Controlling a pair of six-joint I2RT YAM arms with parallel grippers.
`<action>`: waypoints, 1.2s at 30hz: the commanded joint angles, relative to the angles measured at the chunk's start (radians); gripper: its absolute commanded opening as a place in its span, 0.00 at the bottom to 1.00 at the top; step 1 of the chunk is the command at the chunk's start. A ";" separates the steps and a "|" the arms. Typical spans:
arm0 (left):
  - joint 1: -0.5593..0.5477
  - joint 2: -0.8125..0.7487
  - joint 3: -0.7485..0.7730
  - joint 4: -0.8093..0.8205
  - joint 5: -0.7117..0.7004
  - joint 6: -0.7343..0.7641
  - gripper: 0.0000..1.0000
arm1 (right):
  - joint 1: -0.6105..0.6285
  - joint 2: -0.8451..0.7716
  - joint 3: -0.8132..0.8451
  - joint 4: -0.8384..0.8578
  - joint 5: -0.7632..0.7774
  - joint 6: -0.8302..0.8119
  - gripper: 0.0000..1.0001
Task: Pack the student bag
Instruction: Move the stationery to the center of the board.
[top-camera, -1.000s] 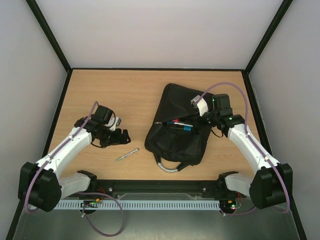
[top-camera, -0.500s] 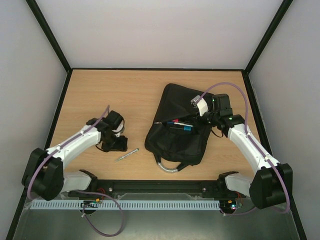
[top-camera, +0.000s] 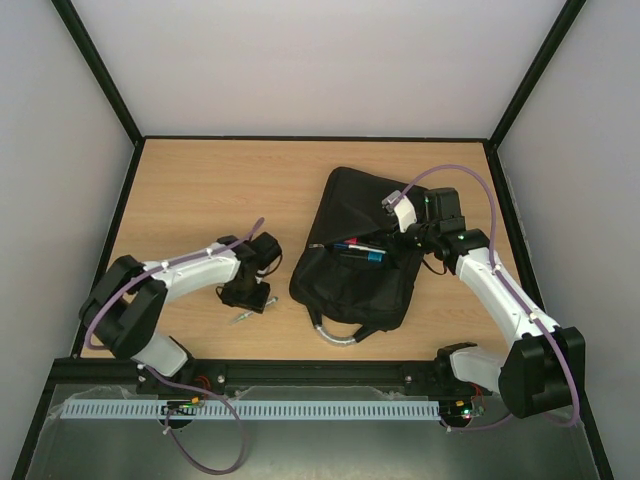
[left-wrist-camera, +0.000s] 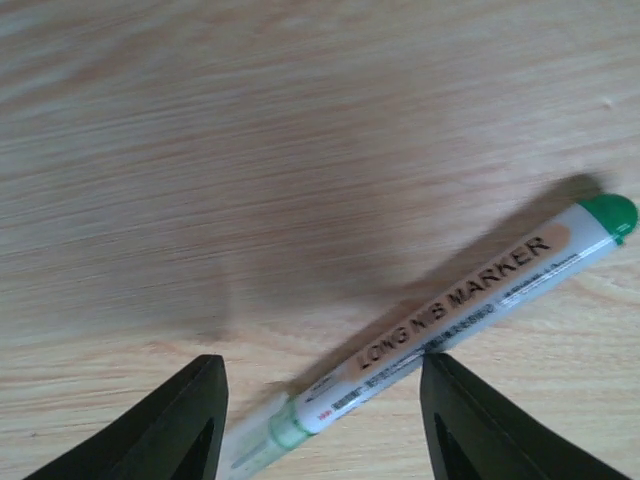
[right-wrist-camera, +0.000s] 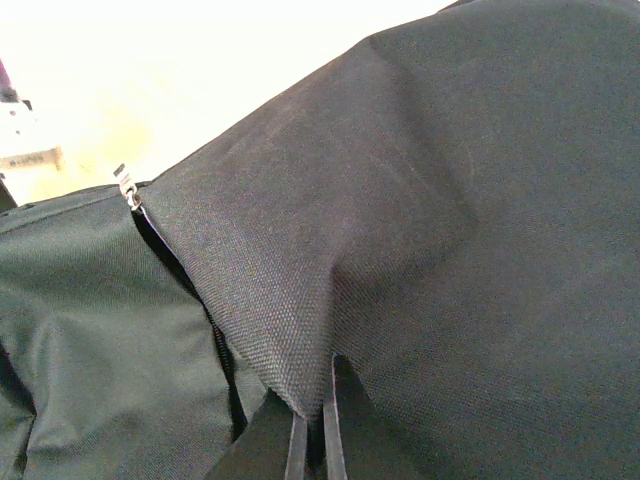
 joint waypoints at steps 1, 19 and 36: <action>-0.060 0.058 0.038 0.020 -0.031 -0.005 0.54 | -0.013 -0.040 0.035 0.054 -0.030 0.001 0.01; -0.212 0.201 0.077 0.200 0.247 -0.100 0.15 | -0.023 -0.061 0.032 0.052 -0.038 0.005 0.01; -0.226 0.108 0.075 0.199 0.321 -0.094 0.37 | -0.030 -0.068 0.033 0.051 -0.047 0.004 0.01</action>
